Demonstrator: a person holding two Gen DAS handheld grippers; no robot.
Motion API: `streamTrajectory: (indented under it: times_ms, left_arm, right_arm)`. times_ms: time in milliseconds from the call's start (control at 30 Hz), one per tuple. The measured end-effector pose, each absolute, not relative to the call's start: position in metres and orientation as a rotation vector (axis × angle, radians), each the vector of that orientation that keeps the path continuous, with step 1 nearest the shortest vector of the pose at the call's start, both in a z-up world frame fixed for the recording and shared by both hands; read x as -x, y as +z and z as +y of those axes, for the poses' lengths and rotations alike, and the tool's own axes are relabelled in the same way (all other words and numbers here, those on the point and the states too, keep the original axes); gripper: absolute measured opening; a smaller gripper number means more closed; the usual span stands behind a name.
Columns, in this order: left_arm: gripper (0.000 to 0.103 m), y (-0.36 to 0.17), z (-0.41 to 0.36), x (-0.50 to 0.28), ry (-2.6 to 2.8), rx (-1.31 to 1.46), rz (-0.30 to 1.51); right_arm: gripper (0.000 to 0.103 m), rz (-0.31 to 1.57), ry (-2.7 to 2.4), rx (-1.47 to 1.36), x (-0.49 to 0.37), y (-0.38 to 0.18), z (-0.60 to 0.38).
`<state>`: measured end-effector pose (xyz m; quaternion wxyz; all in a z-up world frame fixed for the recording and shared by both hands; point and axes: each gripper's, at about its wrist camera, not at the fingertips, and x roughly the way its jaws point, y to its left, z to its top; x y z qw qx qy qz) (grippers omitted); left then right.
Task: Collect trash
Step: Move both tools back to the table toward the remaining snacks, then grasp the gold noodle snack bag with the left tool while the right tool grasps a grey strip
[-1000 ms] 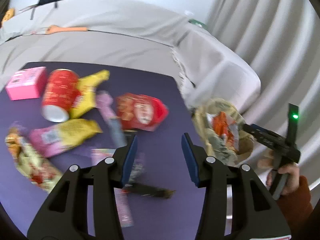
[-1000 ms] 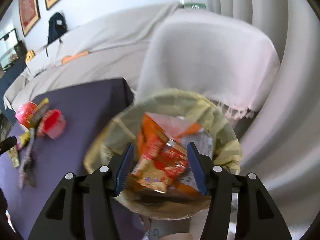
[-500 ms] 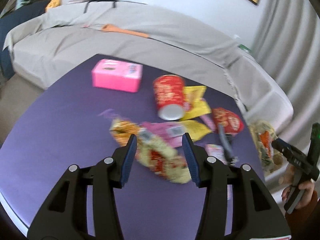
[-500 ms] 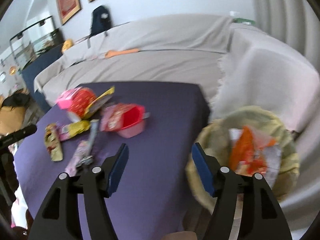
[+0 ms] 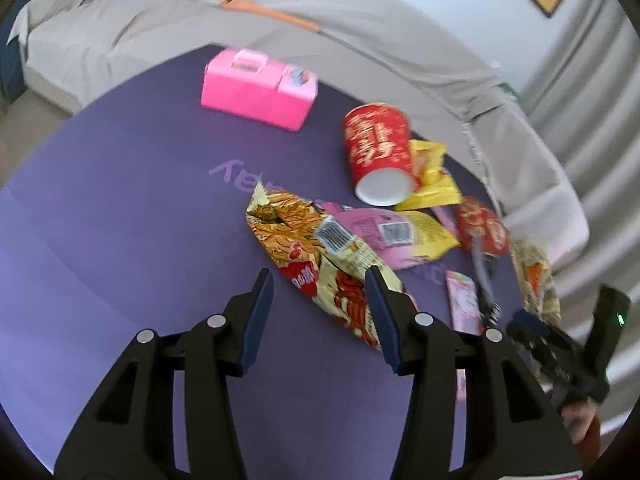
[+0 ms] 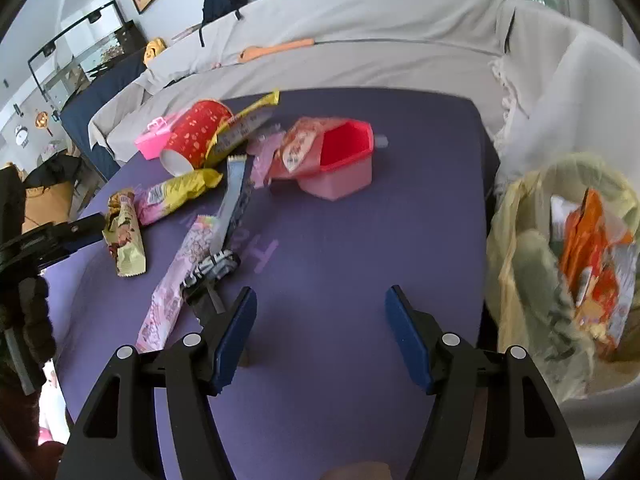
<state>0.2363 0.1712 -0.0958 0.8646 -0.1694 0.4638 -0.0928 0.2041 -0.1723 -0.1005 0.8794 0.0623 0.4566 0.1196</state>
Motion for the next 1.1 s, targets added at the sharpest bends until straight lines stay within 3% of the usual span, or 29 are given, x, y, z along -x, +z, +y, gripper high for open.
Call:
streamTrajectory:
  times_ms: [267, 333, 400, 567, 833, 1100]
  left_arm:
    - [0.045, -0.101, 0.151, -0.251, -0.198, 0.308, 0.981]
    - [0.033, -0.101, 0.147, -0.250, -0.217, 0.277, 0.981]
    - [0.031, -0.101, 0.147, -0.248, -0.230, 0.258, 0.981]
    - [0.031, -0.093, 0.148, -0.237, -0.282, 0.172, 0.968]
    - [0.032, -0.088, 0.156, -0.227, -0.297, 0.109, 0.959]
    - [0.035, -0.093, 0.164, -0.226, -0.285, 0.161, 0.966]
  right_arm:
    - [0.064, 0.967, 0.254, -0.116, -0.203, -0.102, -0.171]
    - [0.064, 0.971, 0.253, -0.095, -0.203, -0.102, -0.168]
    - [0.064, 0.978, 0.243, -0.069, -0.203, -0.102, -0.165]
    - [0.064, 0.992, 0.279, 0.023, -0.196, -0.100, -0.154]
    - [0.063, 0.870, 0.367, -0.071, -0.185, -0.071, -0.145]
    - [0.037, 0.979, 0.367, -0.061, -0.213, -0.090, -0.114]
